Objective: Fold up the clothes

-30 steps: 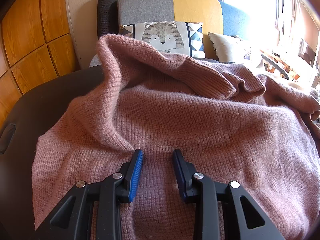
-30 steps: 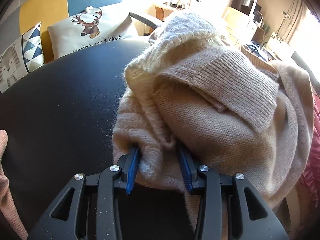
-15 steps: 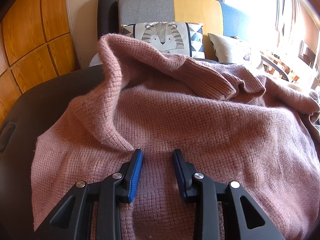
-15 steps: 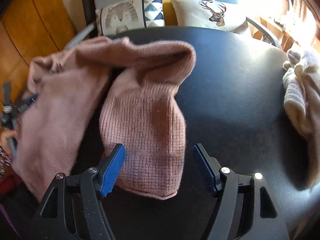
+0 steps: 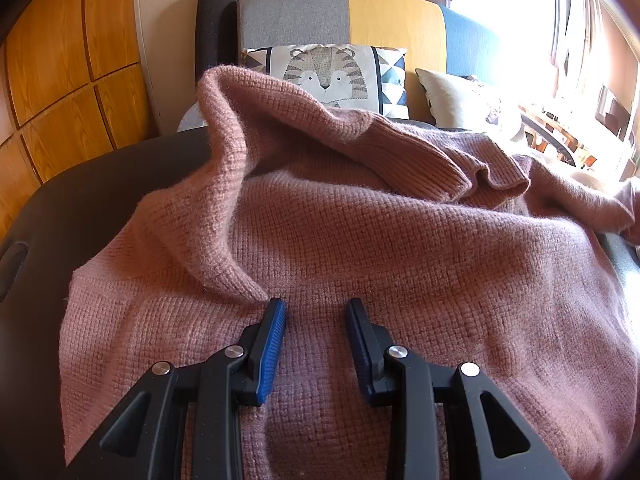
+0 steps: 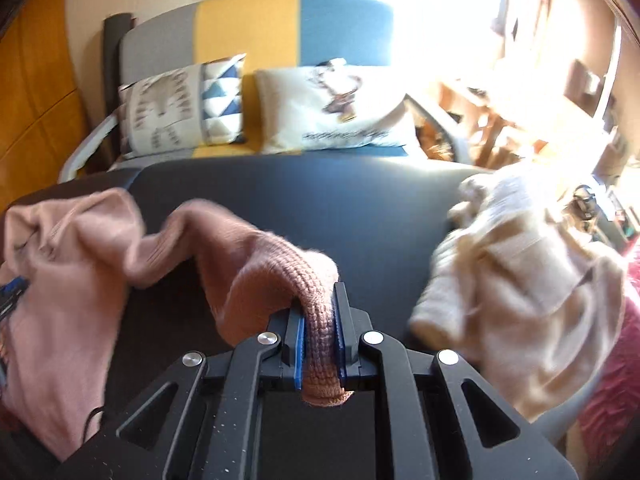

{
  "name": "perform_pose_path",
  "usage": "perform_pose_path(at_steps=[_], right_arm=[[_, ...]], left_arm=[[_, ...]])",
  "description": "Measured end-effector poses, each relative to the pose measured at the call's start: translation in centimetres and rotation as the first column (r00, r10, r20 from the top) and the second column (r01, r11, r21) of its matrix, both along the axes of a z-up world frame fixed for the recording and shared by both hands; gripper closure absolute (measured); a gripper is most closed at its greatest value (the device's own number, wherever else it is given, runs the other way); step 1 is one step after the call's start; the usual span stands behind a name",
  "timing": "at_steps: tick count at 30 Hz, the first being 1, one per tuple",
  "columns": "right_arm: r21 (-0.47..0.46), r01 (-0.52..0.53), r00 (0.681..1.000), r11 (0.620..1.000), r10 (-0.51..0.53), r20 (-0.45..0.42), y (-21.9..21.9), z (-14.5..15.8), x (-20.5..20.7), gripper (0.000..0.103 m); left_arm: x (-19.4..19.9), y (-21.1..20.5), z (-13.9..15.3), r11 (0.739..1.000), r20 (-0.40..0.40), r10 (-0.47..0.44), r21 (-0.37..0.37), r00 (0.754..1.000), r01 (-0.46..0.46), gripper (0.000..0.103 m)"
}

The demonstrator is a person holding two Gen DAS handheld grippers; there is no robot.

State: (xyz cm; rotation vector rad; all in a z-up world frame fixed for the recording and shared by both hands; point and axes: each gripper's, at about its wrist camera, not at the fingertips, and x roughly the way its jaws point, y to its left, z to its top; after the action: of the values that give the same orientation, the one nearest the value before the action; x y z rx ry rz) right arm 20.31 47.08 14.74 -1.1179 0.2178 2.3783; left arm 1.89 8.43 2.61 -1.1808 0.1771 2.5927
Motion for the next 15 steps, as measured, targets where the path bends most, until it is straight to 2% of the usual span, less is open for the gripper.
perform_pose_path(at_steps=[2,5,7,10,15], right_arm=[[0.019,0.052,0.999,0.998,-0.052,0.003,2.8,0.8,-1.3,0.091],[0.015,0.117,0.993,0.993,-0.117,0.004,6.9,1.3,-1.4,0.091],[0.048,0.141,0.989,0.989,-0.143,0.026,8.7,1.2,-1.0,0.091],[0.084,0.159,0.984,0.984,-0.165,0.067,10.3,0.5,-1.4,0.091],[0.042,0.184,0.976,0.982,-0.188,0.107,10.9,-2.5,-2.5,0.091]], left_arm=[[0.0,0.0,0.0,1.000,-0.001,-0.001,-0.001,1.000,0.001,0.071],[0.0,0.0,0.0,1.000,-0.002,-0.002,0.000,1.000,0.002,0.071],[-0.1,0.0,0.0,1.000,-0.002,-0.002,0.001,1.000,0.002,0.071],[-0.2,0.0,0.0,1.000,-0.001,-0.002,0.006,1.000,0.002,0.071],[-0.3,-0.1,-0.1,1.000,0.003,-0.003,0.018,1.000,0.003,0.071]])
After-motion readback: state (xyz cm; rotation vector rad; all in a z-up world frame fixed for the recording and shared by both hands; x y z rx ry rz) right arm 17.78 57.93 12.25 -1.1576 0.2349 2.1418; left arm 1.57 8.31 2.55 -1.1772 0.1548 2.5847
